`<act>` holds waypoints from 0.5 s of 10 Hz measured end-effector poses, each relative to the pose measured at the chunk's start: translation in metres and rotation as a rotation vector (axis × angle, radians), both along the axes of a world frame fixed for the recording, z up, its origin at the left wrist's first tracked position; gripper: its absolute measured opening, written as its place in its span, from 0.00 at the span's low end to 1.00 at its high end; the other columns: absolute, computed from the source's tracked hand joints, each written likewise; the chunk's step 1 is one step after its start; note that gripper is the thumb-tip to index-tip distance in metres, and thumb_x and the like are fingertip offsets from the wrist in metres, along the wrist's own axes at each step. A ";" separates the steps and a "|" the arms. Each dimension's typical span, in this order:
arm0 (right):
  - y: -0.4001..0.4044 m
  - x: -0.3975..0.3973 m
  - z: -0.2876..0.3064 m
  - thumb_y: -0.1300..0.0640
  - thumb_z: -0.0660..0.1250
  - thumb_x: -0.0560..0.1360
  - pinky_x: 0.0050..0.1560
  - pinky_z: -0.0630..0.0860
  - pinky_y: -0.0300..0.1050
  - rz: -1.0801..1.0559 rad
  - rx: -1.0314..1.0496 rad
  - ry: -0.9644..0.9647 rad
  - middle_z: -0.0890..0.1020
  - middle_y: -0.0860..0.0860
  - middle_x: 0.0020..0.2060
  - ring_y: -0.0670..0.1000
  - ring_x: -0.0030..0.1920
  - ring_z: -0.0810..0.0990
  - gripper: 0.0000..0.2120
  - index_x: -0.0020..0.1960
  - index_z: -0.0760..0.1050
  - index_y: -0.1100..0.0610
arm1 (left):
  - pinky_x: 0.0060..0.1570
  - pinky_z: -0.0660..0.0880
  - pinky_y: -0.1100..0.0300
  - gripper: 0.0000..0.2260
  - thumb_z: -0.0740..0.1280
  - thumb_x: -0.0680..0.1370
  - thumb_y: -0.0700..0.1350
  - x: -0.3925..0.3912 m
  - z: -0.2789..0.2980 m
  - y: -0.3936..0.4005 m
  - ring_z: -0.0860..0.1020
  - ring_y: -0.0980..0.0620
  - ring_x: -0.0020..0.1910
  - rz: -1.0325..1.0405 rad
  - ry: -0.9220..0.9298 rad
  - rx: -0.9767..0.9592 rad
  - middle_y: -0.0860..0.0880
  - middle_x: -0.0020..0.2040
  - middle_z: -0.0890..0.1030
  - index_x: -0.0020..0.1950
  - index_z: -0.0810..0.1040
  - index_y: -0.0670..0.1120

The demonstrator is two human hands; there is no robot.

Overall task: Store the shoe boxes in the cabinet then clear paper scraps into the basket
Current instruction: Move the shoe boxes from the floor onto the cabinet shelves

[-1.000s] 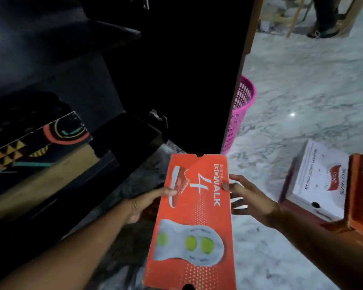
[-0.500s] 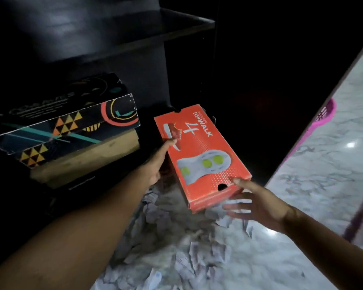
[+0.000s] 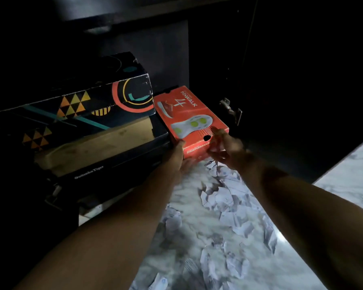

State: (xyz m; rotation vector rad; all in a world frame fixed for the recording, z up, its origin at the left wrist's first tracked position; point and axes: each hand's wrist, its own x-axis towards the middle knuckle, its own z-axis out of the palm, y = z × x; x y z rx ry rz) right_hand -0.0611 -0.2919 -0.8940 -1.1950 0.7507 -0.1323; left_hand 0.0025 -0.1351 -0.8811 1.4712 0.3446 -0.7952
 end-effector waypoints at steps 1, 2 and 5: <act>-0.001 0.029 -0.005 0.56 0.66 0.84 0.23 0.71 0.35 -0.038 -0.054 -0.037 0.78 0.56 0.35 0.45 0.21 0.73 0.07 0.54 0.79 0.59 | 0.42 0.78 0.64 0.11 0.67 0.81 0.52 0.013 -0.005 -0.006 0.79 0.54 0.36 0.161 0.006 -0.098 0.46 0.42 0.81 0.45 0.77 0.46; -0.003 0.056 -0.005 0.50 0.65 0.83 0.27 0.79 0.37 0.000 -0.088 0.029 0.81 0.52 0.42 0.48 0.35 0.81 0.08 0.49 0.77 0.54 | 0.38 0.75 0.66 0.10 0.68 0.79 0.51 0.023 -0.011 -0.010 0.76 0.58 0.32 0.254 -0.025 -0.170 0.50 0.38 0.80 0.42 0.78 0.46; 0.009 0.045 0.002 0.53 0.64 0.84 0.56 0.82 0.56 -0.045 -0.227 0.021 0.83 0.53 0.48 0.56 0.48 0.82 0.08 0.47 0.79 0.50 | 0.45 0.75 0.56 0.15 0.64 0.76 0.55 0.006 -0.023 -0.004 0.77 0.48 0.41 0.055 -0.233 0.111 0.46 0.47 0.81 0.52 0.82 0.46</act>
